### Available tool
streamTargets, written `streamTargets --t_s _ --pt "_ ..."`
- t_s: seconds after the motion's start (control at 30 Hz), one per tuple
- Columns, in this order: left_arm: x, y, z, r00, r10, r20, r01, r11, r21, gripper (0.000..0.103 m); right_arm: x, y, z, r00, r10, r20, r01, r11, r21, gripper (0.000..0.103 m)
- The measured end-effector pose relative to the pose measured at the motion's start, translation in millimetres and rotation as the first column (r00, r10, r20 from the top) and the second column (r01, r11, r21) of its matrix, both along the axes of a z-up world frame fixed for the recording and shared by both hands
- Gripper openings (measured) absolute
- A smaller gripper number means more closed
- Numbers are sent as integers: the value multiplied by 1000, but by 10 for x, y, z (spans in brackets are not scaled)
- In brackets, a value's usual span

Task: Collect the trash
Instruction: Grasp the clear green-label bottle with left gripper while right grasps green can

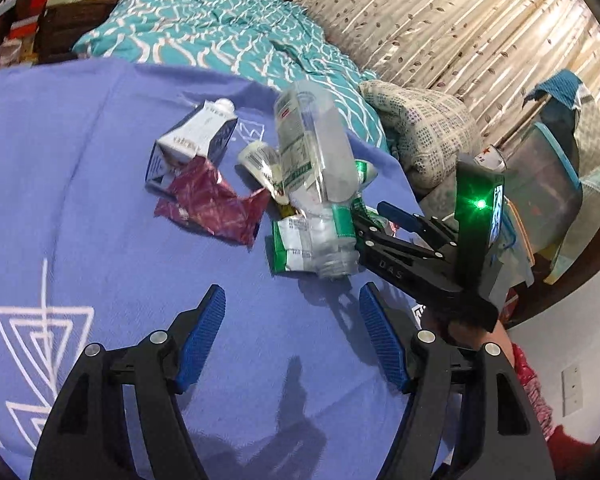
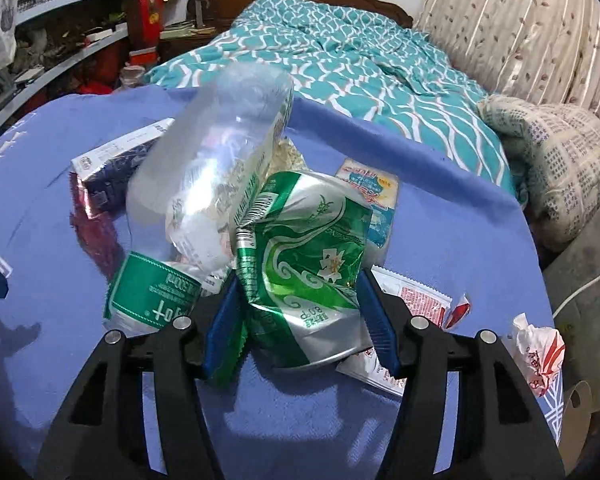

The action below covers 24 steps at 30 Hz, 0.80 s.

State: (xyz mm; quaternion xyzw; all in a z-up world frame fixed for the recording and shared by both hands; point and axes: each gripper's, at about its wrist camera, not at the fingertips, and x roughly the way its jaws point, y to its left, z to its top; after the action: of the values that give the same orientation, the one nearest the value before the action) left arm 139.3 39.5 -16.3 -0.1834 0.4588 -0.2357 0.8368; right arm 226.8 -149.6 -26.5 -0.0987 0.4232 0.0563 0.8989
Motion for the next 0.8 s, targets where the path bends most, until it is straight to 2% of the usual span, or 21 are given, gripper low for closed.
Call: streamTargets --t_s 0.03,0.07,0.1,0.13,0.2,0.23,0.3,0.33,0.43,0.47,0.5,0.53,0.6,0.67,0.73,0.8 --pt "-19 -9 5 1000 -2 -1 2 1000 -8 66 -19 -32 5 1000 -23 9 23 1000 -1 46" --pt "-35 -12 11 1000 -5 5 5 1000 -10 66 -60 -79 50 999 -28 21 27 999 33 42" --pt "-60 -28 31 1000 -12 19 12 1000 -6 66 -115 -204 108 998 -51 41 48 996 74 31" --pt "-76 -50 41 999 -19 30 19 1000 3 66 -143 -248 132 997 -65 49 60 994 94 25" --pt "-63 -104 39 999 -33 34 32 999 24 67 -319 -677 250 988 -147 47 131 960 246 23" --pt "-34 -128 34 999 -39 30 38 999 26 67 -395 -757 261 985 -167 43 149 948 282 22" --pt "55 -215 51 998 -54 23 53 998 30 67 -684 -1211 268 965 -260 14 230 875 426 22" --pt "102 -259 76 998 -62 26 61 998 31 67 -789 -1293 245 962 -274 5 241 854 461 22" --pt "261 -456 185 995 -85 52 82 995 51 76 -1322 -1831 98 946 -314 -88 279 641 715 22" --pt "303 -509 217 994 -92 64 88 995 55 78 -1397 -1889 56 943 -317 -99 281 602 748 22" --pt "370 -601 260 992 -102 80 97 993 69 78 -1561 -2048 -32 940 -319 -124 282 517 808 22" --pt "439 -689 283 990 -112 89 104 991 89 79 -1629 -2071 -67 939 -317 -133 281 488 826 22" --pt "626 -896 278 989 -122 89 107 982 158 81 -1860 -2260 -245 929 -325 -178 299 374 878 22" --pt "809 -1011 232 990 -120 75 101 971 215 81 -2018 -2306 -357 922 -333 -198 311 334 890 22" --pt "1020 -1149 141 994 -100 49 81 952 295 81 -2121 -2374 -453 921 -328 -212 318 312 895 22" --pt "1152 -1215 70 996 -85 38 67 937 342 80 -2160 -2348 -487 922 -320 -218 321 319 892 25"
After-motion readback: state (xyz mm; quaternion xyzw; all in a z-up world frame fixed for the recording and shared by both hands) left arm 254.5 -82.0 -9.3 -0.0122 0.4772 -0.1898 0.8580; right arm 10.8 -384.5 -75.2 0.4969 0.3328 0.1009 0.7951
